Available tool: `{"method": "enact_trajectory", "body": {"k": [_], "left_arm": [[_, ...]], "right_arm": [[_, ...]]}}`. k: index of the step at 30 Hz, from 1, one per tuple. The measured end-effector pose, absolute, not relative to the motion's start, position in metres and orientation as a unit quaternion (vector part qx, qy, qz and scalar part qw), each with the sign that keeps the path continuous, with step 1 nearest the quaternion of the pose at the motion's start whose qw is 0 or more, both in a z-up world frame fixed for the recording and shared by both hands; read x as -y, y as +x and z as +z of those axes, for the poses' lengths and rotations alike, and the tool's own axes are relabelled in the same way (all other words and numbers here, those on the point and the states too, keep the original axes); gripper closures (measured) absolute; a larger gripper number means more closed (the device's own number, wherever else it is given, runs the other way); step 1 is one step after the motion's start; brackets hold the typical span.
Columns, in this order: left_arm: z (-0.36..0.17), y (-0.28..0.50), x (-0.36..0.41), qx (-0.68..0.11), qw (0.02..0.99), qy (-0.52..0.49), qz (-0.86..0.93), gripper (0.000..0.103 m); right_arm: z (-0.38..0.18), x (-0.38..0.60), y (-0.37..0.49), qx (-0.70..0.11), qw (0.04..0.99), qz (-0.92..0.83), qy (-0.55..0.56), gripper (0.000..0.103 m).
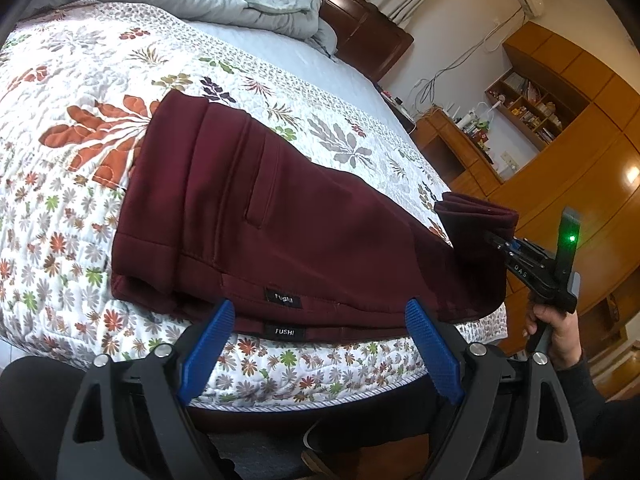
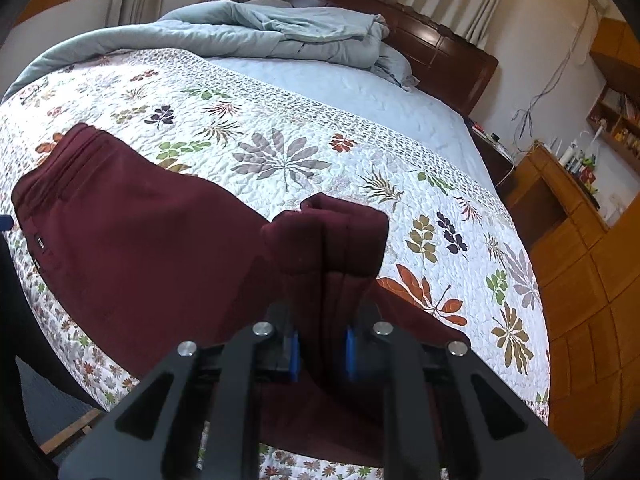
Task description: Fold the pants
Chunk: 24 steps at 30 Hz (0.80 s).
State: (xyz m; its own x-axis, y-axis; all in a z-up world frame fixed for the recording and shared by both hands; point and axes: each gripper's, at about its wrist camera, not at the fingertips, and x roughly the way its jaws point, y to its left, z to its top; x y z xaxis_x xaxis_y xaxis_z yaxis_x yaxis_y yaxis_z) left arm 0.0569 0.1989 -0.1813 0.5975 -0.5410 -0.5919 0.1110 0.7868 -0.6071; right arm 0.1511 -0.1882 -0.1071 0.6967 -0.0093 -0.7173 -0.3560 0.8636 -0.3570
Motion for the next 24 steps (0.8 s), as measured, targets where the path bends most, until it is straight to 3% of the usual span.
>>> {"method": "enact_trajectory", "body": {"k": [10, 24], "left_arm": [[-0.18, 0.051, -0.202, -0.4, 0.854, -0.27, -0.195, 0.015], [-0.178, 0.047, -0.208, -0.388, 0.852, -0.285, -0.208, 0.015]], "right_arm": [[-0.124, 0.168, 0.145, -0.368, 0.873, 0.093, -0.307, 0.088], [-0.191, 0.126, 0.116, -0.3, 0.79, 0.072, -0.53, 0.088]]}}
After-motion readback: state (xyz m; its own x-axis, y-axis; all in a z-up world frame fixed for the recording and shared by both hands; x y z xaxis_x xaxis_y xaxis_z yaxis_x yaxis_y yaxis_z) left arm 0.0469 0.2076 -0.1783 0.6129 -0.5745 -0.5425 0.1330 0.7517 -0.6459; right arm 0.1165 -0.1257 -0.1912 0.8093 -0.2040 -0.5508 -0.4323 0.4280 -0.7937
